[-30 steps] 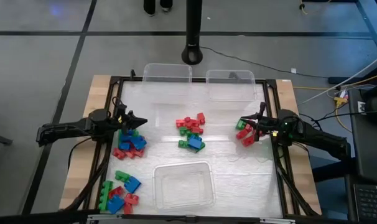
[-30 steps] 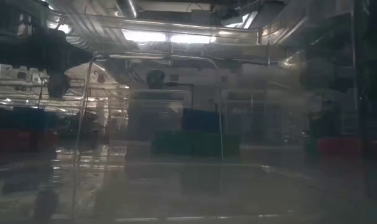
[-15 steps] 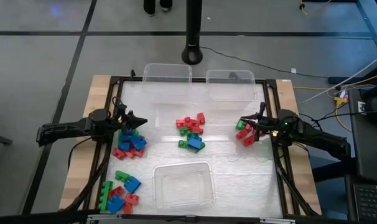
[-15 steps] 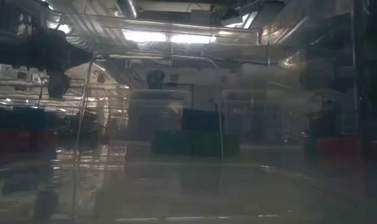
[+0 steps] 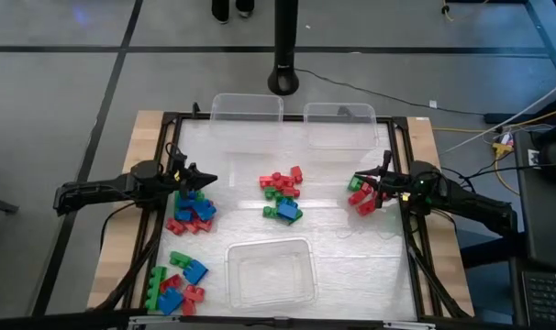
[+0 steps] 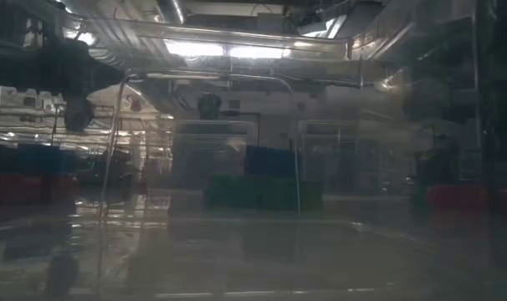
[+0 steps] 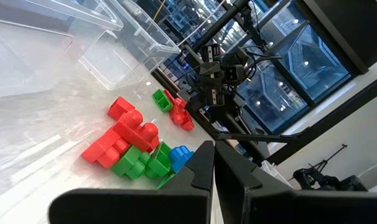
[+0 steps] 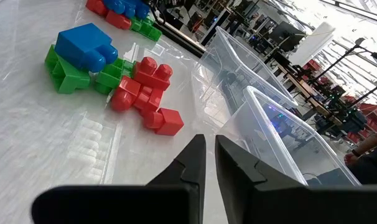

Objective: Sort blocks

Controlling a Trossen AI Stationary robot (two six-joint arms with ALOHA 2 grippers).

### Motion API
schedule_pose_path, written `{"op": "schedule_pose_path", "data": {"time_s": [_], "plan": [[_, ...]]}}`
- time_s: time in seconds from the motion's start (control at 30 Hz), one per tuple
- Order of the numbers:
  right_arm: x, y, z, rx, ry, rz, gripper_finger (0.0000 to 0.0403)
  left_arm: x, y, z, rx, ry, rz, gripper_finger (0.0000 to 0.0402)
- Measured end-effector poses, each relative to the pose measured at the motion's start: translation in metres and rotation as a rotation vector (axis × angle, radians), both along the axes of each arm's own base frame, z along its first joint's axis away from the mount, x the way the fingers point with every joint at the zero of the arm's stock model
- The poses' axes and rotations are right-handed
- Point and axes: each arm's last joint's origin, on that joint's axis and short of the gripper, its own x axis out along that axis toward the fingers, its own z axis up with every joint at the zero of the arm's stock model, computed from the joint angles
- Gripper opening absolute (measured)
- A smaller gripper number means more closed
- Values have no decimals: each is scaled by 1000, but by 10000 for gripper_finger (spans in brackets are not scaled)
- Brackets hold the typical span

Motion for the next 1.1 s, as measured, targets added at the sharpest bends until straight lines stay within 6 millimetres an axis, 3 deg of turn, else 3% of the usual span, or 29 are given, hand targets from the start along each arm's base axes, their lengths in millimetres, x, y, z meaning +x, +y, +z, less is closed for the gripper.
{"op": "schedule_pose_path", "data": {"time_s": [0.7,0.93,1.1], "plan": [[0,0,0,-6,0,1,40,0,0,0,1,-1,5,4],[0,-3,6,-375,39,-39,40,0,2,1,211,31,52,4],[0,-3,6,-435,56,-48,40,-1,3,6,387,20,109,4]]}}
